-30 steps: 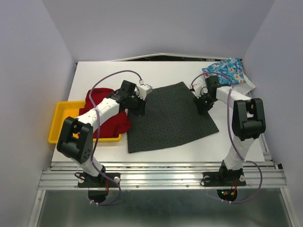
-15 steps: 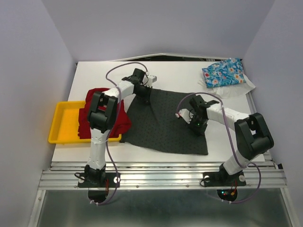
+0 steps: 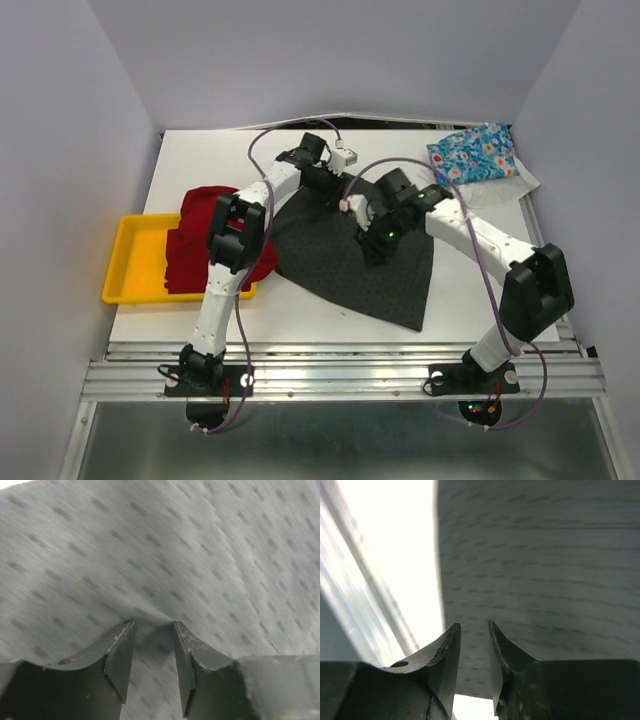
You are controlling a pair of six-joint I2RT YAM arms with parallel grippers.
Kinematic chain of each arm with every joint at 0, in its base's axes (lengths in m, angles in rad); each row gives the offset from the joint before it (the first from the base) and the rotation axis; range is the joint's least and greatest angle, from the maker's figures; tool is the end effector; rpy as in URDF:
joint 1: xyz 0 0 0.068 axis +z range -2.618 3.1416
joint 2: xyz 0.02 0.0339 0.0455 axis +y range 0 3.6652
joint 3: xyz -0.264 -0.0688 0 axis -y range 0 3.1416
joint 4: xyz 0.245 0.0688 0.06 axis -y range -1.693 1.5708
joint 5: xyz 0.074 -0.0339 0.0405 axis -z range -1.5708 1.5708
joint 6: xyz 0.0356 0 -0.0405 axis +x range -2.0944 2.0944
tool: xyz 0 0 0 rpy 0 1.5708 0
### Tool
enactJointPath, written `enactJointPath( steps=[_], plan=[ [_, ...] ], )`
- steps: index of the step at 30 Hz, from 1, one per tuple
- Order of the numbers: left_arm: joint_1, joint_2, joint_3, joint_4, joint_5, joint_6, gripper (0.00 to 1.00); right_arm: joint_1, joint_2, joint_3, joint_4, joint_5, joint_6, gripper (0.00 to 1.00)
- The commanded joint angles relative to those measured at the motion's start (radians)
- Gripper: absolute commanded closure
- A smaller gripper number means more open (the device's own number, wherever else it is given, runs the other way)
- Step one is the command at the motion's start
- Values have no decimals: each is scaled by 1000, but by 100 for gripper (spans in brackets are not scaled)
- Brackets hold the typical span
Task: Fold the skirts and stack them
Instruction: Flatten the skirt out
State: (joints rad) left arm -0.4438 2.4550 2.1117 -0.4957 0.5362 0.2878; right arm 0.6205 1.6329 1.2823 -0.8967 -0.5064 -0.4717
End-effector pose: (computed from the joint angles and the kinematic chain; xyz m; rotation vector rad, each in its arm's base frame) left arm 0.4844 -0.2504 0.1771 1.0767 2.1161 -0.7172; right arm 0.2507 0.2004 0.2495 -1.5358 2.3022 0.7470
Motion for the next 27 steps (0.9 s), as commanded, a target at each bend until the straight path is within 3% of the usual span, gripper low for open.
enactJointPath(
  steps=[1, 2, 8, 16, 23, 27],
  plan=[
    [-19, -272, -189, 61, -70, 53, 51, -183, -53, 104, 53, 35, 19, 66],
    [-10, -334, -220, 81, -93, 42, 51, -252, -41, 113, 79, 84, 7, 66],
    [-3, -598, -521, 155, -128, 14, 51, -384, 161, 199, 209, 271, -64, 66],
    [-9, -708, -821, 111, -137, -24, 50, -424, 395, 310, 298, 390, -106, 68],
    [-12, -604, -901, 134, -110, -68, 51, -433, 389, 79, 335, 554, -197, 72],
    [-6, -539, -851, 152, -165, -78, 51, -433, 292, -125, 266, 522, -235, 72]
  ],
)
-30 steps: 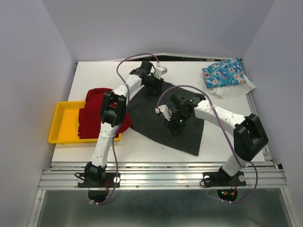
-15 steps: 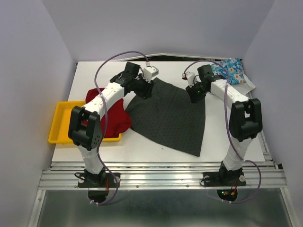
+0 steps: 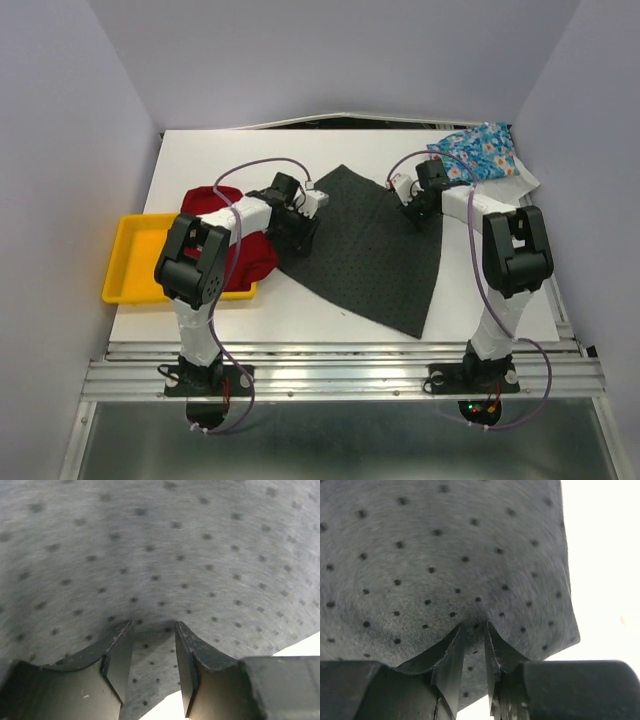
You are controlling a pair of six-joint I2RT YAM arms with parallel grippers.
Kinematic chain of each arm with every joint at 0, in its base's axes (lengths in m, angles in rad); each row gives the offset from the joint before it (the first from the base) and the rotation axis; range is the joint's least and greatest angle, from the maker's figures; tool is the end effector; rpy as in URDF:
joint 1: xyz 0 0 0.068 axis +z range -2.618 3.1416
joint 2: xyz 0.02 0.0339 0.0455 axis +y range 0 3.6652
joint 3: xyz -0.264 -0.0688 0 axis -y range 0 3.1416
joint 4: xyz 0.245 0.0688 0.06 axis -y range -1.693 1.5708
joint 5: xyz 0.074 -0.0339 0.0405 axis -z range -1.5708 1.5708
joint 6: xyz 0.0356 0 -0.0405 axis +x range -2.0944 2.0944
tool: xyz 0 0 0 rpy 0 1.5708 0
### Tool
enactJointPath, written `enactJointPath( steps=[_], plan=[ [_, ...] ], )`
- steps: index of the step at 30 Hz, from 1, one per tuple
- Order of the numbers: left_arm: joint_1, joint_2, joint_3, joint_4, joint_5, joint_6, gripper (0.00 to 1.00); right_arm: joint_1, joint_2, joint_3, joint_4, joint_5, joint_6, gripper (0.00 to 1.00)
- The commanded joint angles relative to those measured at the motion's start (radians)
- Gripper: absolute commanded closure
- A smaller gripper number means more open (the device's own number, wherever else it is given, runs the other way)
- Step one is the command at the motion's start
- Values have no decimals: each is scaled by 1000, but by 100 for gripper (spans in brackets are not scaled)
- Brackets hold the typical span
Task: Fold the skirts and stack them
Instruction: Flatten the skirt out
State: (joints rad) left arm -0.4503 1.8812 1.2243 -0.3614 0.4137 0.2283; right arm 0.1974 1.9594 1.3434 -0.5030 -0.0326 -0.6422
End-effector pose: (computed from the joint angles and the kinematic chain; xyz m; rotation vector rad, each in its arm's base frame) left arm 0.3424 -0.1814 0.1720 1.0005 2.3748 -0.6173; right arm 0.3945 0.0801 0.1666 -1.1065 2.4545 -0.0937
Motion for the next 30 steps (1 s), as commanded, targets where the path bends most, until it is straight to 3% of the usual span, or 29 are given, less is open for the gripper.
enactJointPath(
  steps=[1, 5, 8, 12, 15, 19, 23, 27, 30],
  plan=[
    [4, 57, 62, 13, -49, -17, 51, -10, -49, -249, -155, 42, -66, 72],
    [21, 188, 240, -69, -55, 3, 51, 43, -125, -377, -259, -53, -51, 72],
    [22, 324, 412, -128, -75, 40, 51, 176, -201, -394, -377, -160, 8, 71],
    [24, 433, 656, -201, -76, 100, 51, 432, -237, -331, -442, -361, 105, 66],
    [24, 453, 708, -247, -49, 135, 51, 497, -225, -246, -448, -456, 157, 65],
    [24, 362, 618, -232, 0, 184, 51, 497, -206, -123, -535, -566, 141, 62],
    [25, 193, 457, -188, 8, 186, 51, 449, -263, -67, -516, -480, 139, 60],
    [24, 70, 296, -140, 8, 172, 51, 276, -254, 16, -509, -464, 145, 61],
    [22, -11, 245, -103, 16, 163, 51, 234, -231, 63, -448, -393, 203, 61]
  ],
)
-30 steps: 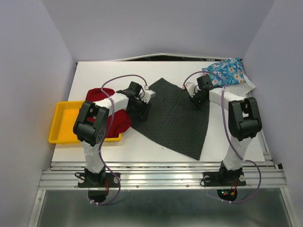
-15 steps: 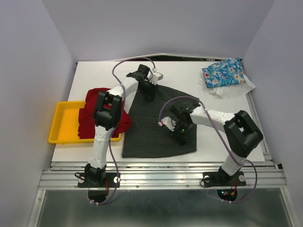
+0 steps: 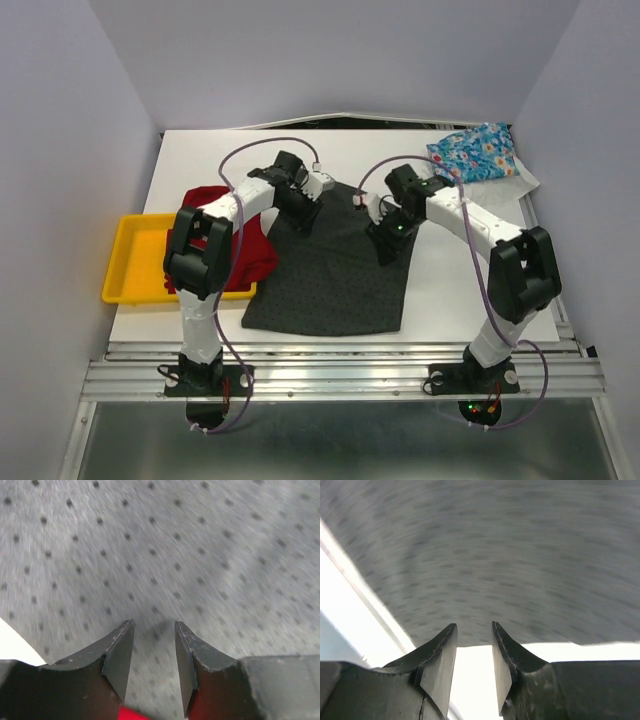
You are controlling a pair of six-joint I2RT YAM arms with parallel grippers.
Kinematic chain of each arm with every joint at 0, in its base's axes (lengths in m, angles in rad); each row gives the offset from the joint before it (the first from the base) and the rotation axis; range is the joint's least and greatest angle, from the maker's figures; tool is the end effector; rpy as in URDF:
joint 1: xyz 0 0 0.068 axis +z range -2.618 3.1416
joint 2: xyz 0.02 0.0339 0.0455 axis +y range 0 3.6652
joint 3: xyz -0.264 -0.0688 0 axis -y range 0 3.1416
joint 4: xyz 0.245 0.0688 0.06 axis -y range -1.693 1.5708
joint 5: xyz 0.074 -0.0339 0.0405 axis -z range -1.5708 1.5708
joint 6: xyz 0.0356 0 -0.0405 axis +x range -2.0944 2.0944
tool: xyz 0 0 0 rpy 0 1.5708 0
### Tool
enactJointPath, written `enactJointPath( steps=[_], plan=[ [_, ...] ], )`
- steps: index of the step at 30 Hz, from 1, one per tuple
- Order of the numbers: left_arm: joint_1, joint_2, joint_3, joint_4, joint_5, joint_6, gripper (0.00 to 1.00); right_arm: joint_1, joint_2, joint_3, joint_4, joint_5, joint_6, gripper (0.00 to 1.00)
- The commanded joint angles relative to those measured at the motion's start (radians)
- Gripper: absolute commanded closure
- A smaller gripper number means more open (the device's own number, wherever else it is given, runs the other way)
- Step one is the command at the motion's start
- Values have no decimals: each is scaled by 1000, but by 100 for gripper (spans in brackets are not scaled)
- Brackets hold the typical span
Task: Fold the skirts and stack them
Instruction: Flatten the skirt out
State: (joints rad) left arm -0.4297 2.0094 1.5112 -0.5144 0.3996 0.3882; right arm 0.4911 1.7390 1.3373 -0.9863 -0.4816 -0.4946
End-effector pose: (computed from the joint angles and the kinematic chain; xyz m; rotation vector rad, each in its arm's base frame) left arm 0.3875 -0.1928 0.1976 1.1472 2.2758 -0.5302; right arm 0.2853 0.1713 0.2294 -1.4184 2.5041 0.7061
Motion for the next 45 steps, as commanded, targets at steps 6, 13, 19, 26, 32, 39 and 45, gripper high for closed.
enactJointPath(
  steps=[6, 13, 19, 26, 32, 39, 45],
  plan=[
    [-23, -198, -140, 71, 13, -5, 51, -101, 76, 46, 116, 213, 71, 62],
    [-92, -178, -302, 103, -53, 57, 51, -221, 166, -73, 201, 334, -42, 64],
    [-173, -144, -356, 76, -61, 113, 59, -230, 172, -124, 235, 382, -113, 64],
    [-374, -181, -448, 2, 100, 165, 66, -230, 88, -207, 195, 356, -214, 64],
    [-392, -211, -410, -64, 143, 215, 69, -230, 39, -228, 89, 224, -271, 63],
    [-282, -248, -113, -277, 182, 365, 49, -239, -26, -23, 3, 111, -269, 56],
    [-124, -160, 167, -383, 179, 408, 48, -281, 59, 272, -41, 60, -253, 53]
  ],
)
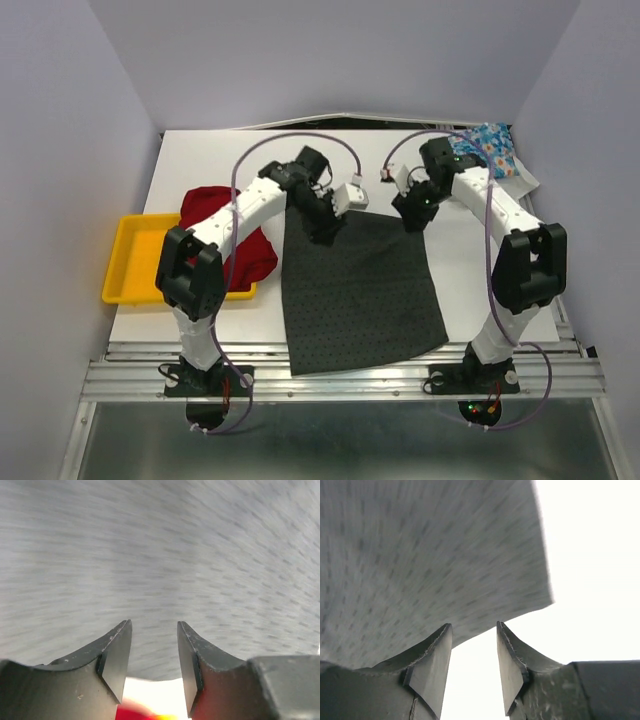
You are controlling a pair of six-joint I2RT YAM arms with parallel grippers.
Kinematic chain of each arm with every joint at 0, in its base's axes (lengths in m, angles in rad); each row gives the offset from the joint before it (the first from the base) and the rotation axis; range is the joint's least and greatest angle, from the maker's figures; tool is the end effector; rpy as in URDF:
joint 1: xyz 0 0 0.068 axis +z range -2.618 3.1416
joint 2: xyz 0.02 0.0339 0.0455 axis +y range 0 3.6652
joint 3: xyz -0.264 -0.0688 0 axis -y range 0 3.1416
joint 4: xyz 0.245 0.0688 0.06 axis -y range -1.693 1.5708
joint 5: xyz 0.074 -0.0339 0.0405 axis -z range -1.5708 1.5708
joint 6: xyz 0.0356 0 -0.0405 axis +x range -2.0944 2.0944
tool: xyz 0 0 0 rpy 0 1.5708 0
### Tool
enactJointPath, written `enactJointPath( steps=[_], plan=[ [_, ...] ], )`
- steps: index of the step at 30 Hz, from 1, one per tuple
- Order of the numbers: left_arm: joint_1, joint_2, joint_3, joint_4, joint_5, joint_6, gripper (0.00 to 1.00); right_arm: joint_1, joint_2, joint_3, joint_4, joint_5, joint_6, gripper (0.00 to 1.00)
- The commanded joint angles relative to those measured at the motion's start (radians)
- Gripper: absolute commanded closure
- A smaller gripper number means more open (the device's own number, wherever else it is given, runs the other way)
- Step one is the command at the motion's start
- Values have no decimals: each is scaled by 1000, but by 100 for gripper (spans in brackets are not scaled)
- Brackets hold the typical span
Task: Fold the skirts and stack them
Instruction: Flatten the skirt out, then fold the skirt
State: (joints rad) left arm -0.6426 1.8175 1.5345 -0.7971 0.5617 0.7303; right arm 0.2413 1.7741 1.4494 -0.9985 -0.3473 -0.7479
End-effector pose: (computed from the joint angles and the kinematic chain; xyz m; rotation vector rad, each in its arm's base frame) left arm 0.2973 -0.2462 0.2669 1.7547 1.8516 -0.7053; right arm 0.3379 0.0956 0.2466 -1.3787 2.4280 0.3870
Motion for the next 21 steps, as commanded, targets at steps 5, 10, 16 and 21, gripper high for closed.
enactJointPath(
  steps=[5, 10, 16, 21],
  plan=[
    [199, 155, 312, -38, -88, 55, 48, -49, 157, 299, 41, -39, 21, 53],
    [287, 250, 424, 70, -91, 11, 49, -71, 310, 400, 48, -32, -11, 48],
    [334, 328, 473, 93, -109, 11, 48, -89, 407, 448, -20, -29, -64, 43],
    [351, 413, 484, 36, -114, 76, 48, -89, 432, 399, -25, -18, -103, 46]
  ],
)
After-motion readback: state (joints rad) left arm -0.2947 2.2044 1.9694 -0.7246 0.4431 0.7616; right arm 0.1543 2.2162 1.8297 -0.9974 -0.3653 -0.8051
